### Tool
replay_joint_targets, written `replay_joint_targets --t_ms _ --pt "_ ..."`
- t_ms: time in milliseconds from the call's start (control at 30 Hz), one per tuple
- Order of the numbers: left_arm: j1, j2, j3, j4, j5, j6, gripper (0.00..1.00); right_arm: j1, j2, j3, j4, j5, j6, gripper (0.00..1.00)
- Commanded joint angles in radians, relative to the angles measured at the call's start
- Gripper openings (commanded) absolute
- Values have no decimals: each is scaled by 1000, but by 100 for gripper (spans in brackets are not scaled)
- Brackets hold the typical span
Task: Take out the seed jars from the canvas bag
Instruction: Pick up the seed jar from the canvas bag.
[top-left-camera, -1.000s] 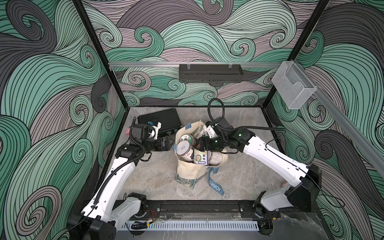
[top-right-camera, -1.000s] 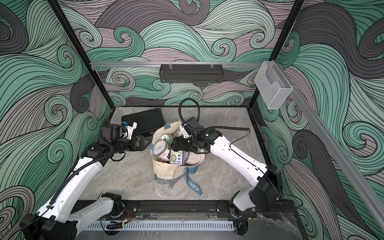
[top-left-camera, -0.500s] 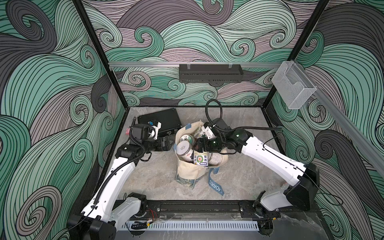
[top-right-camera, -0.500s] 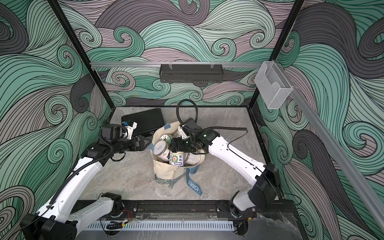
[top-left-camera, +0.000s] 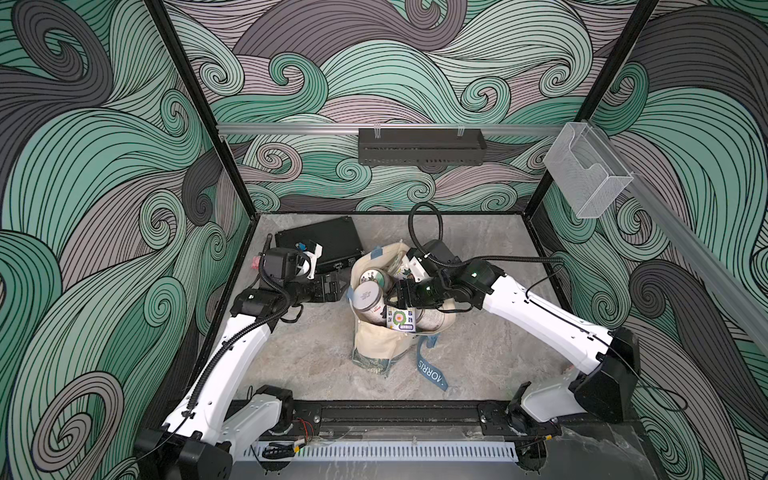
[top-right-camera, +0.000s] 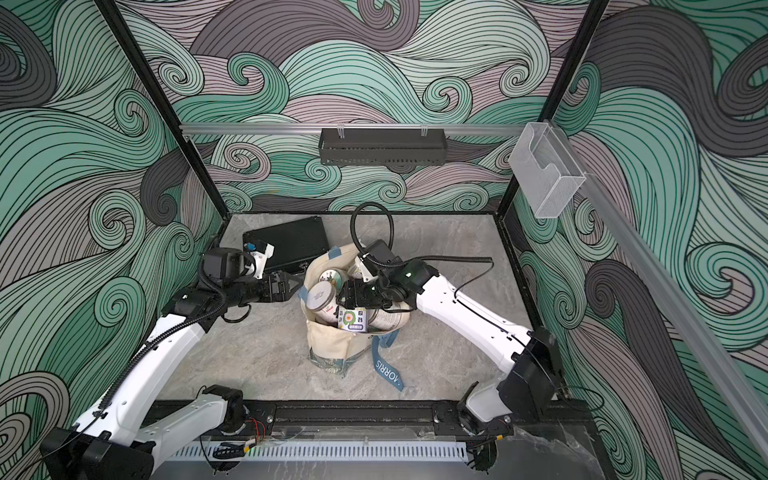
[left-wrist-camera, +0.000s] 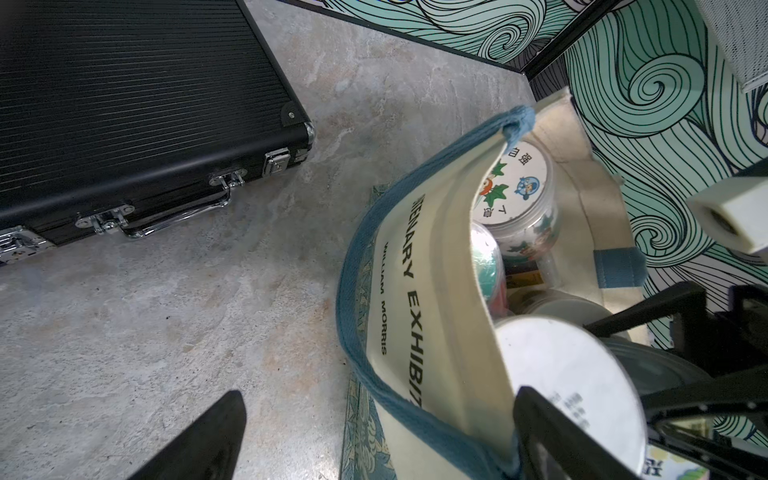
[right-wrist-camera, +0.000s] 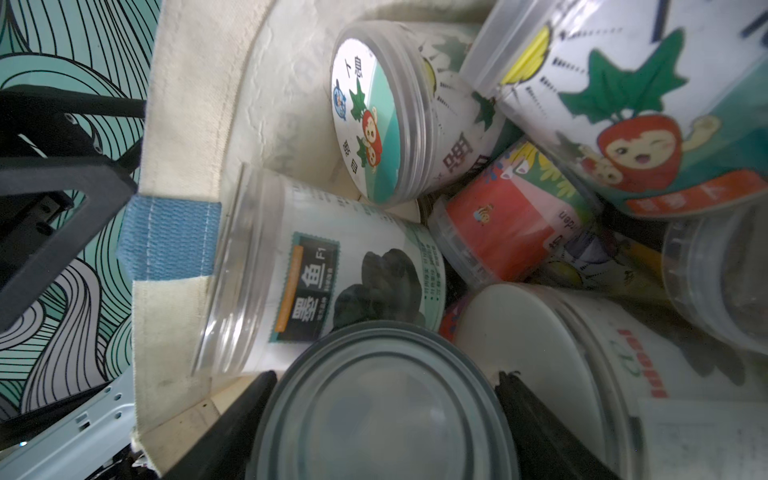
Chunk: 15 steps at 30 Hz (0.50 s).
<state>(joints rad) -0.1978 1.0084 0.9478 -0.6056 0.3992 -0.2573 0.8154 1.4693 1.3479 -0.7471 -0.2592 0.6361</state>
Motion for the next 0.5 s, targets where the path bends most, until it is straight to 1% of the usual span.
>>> replay_joint_targets --t_ms 0,133,233,333,467 --pt "-6 -35 1 6 -26 12 99 10 -28 15 -4 10 4 71" --pt "-6 -67 3 17 -48 0 98 -3 -55 41 0 33 13 70" --pt "-8 -100 18 28 -51 -30 98 -28 -92 40 31 26 36 70" --pt "-15 -131 52 29 -48 -69 99 -73 -131 21 81 -16 76 69" --pt "-57 -148 112 23 -33 -126 99 -149 -184 -19 174 -98 158 69"
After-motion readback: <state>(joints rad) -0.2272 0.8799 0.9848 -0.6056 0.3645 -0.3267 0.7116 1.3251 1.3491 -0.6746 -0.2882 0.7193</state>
